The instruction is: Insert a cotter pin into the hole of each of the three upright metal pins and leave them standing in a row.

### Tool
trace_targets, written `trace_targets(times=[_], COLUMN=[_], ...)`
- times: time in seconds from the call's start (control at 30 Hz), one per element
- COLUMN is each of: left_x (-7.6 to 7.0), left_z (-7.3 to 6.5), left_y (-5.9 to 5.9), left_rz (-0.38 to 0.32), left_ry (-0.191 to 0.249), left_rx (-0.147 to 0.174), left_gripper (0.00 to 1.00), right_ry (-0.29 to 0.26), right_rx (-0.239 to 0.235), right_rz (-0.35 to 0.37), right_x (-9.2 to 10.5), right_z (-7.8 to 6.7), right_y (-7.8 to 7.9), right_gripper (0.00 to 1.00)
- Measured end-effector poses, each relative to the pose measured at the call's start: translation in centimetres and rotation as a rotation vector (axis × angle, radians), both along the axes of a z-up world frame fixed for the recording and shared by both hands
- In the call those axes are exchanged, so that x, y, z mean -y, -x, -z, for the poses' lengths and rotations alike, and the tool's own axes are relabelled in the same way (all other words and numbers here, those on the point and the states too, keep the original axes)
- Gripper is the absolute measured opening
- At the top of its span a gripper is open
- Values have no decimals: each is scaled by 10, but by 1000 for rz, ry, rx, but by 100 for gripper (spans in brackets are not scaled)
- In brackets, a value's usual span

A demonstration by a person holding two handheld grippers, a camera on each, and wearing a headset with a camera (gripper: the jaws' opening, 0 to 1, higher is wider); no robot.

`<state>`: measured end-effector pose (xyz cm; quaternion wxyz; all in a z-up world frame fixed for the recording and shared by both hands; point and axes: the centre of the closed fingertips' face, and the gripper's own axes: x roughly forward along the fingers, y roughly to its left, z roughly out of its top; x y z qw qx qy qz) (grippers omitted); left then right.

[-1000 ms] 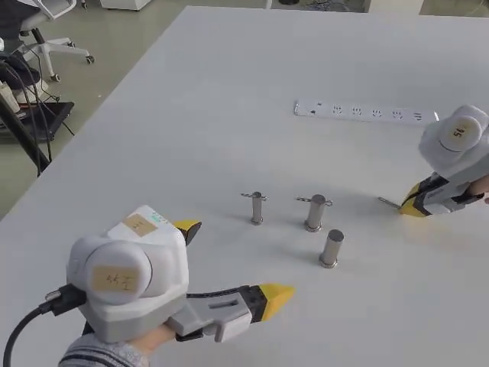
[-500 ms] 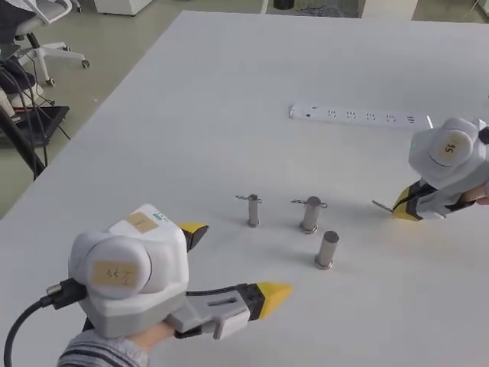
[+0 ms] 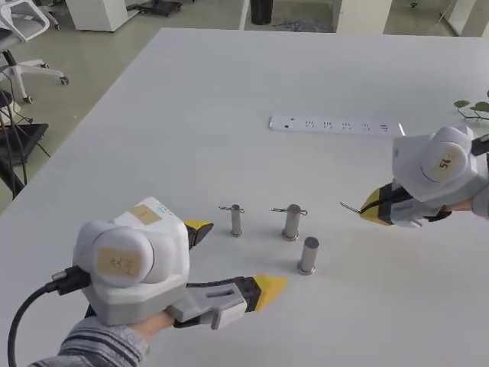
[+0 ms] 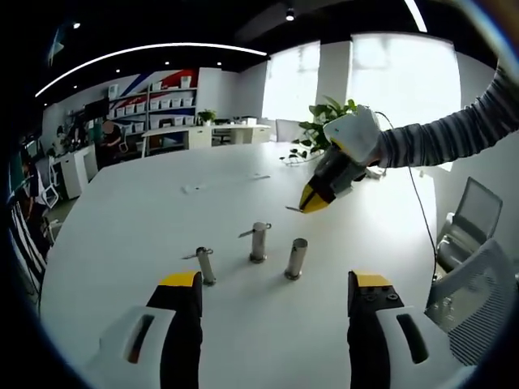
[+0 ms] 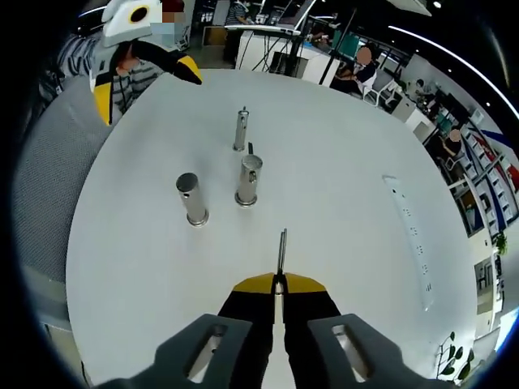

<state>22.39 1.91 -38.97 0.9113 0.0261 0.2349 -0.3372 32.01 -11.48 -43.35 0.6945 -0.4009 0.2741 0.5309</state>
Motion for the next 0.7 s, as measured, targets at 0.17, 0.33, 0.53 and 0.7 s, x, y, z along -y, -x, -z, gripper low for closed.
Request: trace_targets(times=[0.17,0.33,0.53,0.7], left_x=[7,16,25,31], left_z=[-4,-10,-13,-13], left_y=[-7,-13,-17,-18], left_rz=[7,12,9,30], left_ry=[26,77,131,113], left_rx=[-20,-46,-102,-107], left_gripper=[63,54,45,37], right_ry=[-46,-77,-106,-117], right_rx=[38,73,118,140], right_rz=[-63,-126,-199,-256], right_x=[-18,-32,-50,-59], right_z=[-16,-24,-39,-44], right_y=[16,23,39,51], right_gripper=[0,0,0,0])
